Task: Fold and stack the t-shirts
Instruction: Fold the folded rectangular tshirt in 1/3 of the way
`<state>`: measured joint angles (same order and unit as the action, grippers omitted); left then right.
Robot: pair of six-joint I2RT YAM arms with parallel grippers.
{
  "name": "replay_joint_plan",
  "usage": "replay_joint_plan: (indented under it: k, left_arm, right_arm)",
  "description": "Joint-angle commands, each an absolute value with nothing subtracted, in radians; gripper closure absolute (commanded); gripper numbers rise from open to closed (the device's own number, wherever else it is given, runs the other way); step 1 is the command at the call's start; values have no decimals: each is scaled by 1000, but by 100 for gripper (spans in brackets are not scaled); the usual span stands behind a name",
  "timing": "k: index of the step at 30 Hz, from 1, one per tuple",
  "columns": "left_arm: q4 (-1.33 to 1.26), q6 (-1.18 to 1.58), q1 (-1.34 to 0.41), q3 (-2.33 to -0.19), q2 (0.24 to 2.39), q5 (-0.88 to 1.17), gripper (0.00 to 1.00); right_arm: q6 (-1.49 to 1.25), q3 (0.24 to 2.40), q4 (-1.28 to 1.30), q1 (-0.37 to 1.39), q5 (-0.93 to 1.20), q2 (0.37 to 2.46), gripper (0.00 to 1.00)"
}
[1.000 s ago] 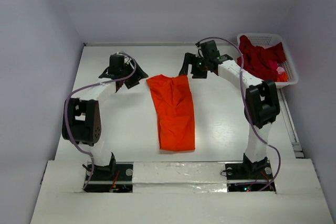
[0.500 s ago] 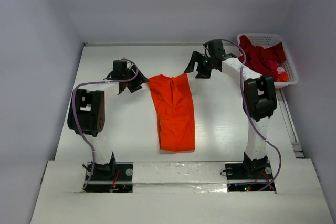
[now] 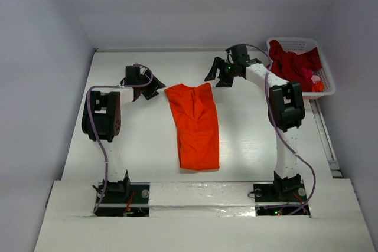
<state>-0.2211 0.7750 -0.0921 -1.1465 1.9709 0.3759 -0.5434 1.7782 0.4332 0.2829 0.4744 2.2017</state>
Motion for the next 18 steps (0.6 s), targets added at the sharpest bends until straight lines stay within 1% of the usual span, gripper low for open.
replay_joint_plan:
  k: [1, 6, 18]
  left_arm:
    - [-282, 796, -91, -1189, 1979, 411, 49]
    - [-313, 834, -91, -1195, 2006, 451, 50]
    - [-291, 854, -91, -1177, 1980, 457, 52]
  right_arm:
    - [-558, 1827, 399, 287, 445, 2195, 22]
    - [-566, 1851, 428, 287, 416, 2226, 23]
    - [-613, 1856, 391, 287, 483, 2296, 23]
